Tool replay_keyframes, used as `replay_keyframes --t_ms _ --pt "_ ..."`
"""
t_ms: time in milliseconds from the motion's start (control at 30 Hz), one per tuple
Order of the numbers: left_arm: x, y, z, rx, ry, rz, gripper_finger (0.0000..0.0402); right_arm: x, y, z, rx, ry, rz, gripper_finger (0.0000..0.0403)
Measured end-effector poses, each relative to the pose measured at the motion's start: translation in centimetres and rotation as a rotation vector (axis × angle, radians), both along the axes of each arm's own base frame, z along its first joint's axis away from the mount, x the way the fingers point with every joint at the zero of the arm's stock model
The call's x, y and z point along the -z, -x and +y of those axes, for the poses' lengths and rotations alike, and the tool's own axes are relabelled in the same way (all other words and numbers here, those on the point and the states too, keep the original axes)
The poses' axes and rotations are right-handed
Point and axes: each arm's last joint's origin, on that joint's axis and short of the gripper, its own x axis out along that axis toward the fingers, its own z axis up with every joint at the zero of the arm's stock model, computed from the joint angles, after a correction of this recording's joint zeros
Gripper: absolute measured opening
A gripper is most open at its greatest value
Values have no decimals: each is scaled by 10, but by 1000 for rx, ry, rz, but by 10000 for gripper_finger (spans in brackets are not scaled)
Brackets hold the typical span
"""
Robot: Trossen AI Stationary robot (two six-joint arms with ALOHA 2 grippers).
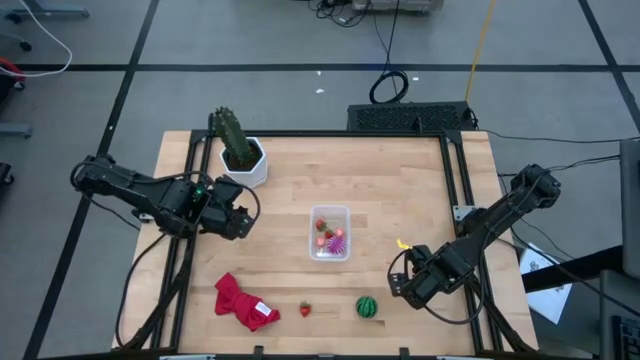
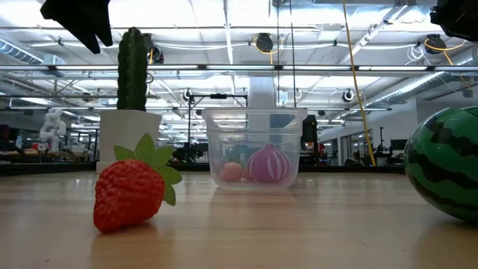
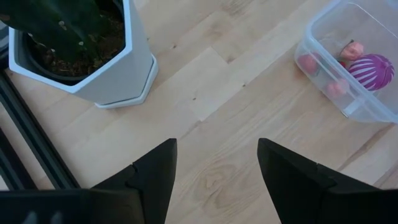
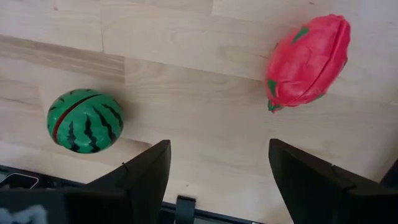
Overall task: Pick and placing Produce into tupperware
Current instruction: Put the red dragonfruit into the transparent bin
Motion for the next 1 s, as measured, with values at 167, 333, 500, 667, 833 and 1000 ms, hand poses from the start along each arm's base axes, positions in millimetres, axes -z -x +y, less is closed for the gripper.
replay_keyframes --t_ms 167,333,500,667,833,1000 --pt "0 0 0 2 -1 1 230 0 0 0 0 0 0 263" --pt "0 0 0 0 -7 -1 230 0 0 0 -13 0 -3 263" --pt "0 0 0 0 -7 -1 230 0 -1 1 -24 -3 -12 263" --pt "0 0 0 -1 -17 -4 230 0 -1 1 -27 -1 -12 263" --pt "0 0 0 0 -17 -4 230 -1 -4 4 -26 -33 -52 263" --pt "0 0 0 14 -22 2 230 -5 -14 11 -6 -114 -152 263"
